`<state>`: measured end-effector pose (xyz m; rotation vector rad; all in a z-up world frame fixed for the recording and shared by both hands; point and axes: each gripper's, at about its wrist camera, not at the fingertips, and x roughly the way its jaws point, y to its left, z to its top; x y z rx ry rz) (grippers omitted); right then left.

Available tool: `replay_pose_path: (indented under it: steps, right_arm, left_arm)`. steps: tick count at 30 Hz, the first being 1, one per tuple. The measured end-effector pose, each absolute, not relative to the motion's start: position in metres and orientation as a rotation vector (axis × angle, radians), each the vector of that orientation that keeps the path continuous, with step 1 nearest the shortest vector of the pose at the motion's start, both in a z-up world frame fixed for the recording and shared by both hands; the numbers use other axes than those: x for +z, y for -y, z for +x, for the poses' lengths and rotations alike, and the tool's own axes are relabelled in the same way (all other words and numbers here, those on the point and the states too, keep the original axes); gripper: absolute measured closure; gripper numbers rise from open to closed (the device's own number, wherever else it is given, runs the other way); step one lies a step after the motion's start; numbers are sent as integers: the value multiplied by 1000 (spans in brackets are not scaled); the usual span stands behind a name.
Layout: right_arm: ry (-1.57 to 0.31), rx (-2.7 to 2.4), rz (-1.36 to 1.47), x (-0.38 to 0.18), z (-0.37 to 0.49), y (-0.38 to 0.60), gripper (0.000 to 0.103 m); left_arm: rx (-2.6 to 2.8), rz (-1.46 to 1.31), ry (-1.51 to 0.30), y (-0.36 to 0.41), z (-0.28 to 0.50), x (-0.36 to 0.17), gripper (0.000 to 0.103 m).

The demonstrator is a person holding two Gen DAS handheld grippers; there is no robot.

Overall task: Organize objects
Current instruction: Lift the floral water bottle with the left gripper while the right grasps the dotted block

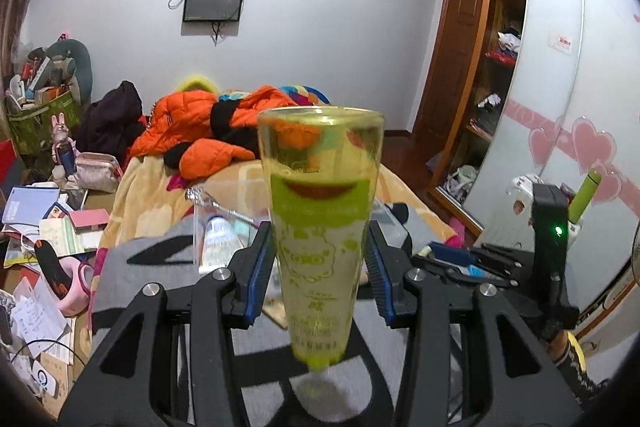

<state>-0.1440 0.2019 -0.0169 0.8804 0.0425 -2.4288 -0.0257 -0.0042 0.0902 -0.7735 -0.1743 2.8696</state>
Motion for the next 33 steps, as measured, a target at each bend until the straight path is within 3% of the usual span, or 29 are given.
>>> replay_pose_path:
  steps: [11, 33]
  right_arm:
    - [-19, -2448, 800, 4, -149, -205, 71]
    - [-40, -2454, 778, 16, -191, -180, 71]
  left_arm:
    - [2966, -703, 182, 14, -53, 118, 59]
    - [2971, -716, 293, 29, -118, 122, 59]
